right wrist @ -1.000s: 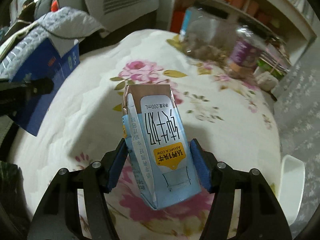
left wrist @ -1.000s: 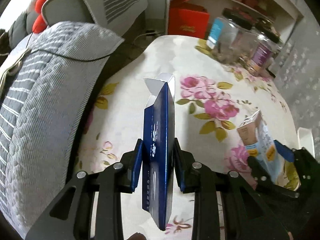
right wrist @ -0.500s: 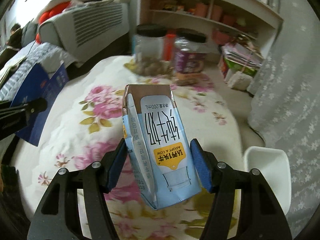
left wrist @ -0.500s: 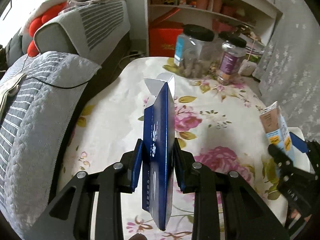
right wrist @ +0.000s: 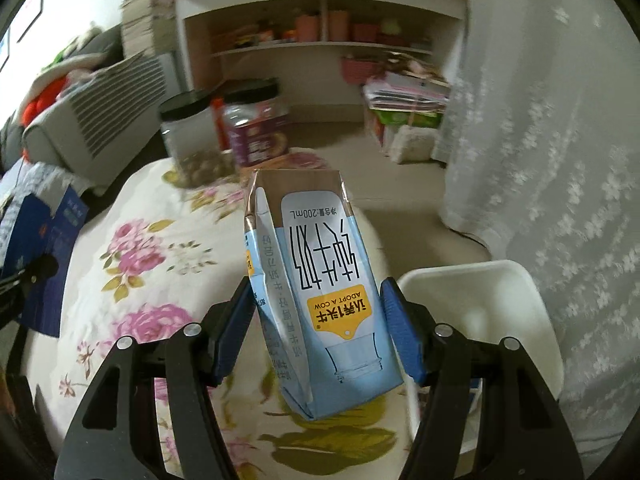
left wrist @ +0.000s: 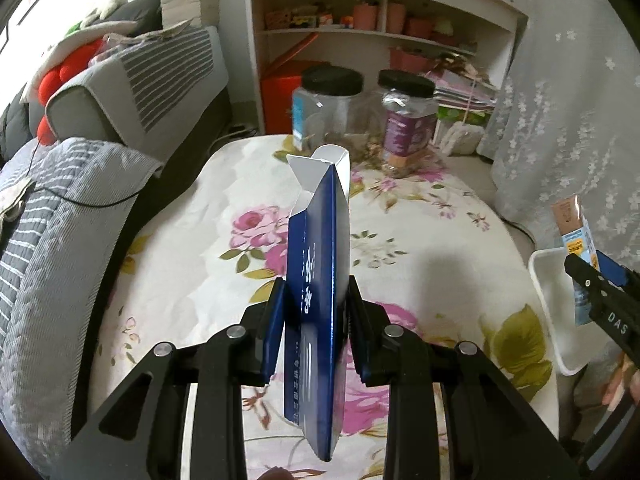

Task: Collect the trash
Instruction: 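Carry the blue box and milk carton in both grippers over the white bin, then open the right gripper to drop the carton while the left drops the blue box into the bin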

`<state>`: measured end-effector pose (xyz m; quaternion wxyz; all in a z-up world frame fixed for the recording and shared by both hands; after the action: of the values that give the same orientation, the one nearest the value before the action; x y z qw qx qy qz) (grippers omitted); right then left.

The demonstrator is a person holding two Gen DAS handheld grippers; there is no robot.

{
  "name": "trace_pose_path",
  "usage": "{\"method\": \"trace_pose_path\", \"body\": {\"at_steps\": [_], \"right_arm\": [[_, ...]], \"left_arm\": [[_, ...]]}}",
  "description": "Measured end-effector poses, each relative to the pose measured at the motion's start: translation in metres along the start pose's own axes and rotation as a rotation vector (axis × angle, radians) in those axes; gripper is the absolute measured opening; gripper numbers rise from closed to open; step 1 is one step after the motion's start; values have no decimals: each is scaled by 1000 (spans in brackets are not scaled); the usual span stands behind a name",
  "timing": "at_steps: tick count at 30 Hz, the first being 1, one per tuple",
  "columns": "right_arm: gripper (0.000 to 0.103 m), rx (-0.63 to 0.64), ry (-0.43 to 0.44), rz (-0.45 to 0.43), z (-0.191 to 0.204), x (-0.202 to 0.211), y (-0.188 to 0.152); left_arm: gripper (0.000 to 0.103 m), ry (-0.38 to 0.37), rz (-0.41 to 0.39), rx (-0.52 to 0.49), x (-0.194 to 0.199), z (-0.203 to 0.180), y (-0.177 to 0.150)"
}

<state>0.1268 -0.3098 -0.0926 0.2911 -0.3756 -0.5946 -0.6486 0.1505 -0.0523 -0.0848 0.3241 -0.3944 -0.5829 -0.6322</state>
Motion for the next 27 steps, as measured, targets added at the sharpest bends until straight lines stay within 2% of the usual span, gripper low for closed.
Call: {"method": "trace_pose_path", "body": {"at_steps": [10, 19, 27], "right_arm": [[61, -140, -23, -45, -61, 17, 2], [61, -278, -77, -50, -128, 22, -1], [62, -356, -137, -50, -182, 28, -13]], "left_arm": [[29, -21, -35, -56, 13, -44, 2], [29, -49, -72, -128, 25, -101, 10], [29, -127, -80, -221, 27, -191, 10]]}}
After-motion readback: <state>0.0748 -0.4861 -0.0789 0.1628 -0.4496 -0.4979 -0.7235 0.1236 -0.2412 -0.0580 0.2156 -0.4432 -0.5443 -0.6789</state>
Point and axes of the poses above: each gripper's, at about its wrist camera, not at the fingertips, and x roughly against the way its jaws point, z to its left, y to its top, the point moved 8 cm from there along -x, roughly the way its jaws point, and after that the axes turned 12 degrees about z, right-handed, at the moved point
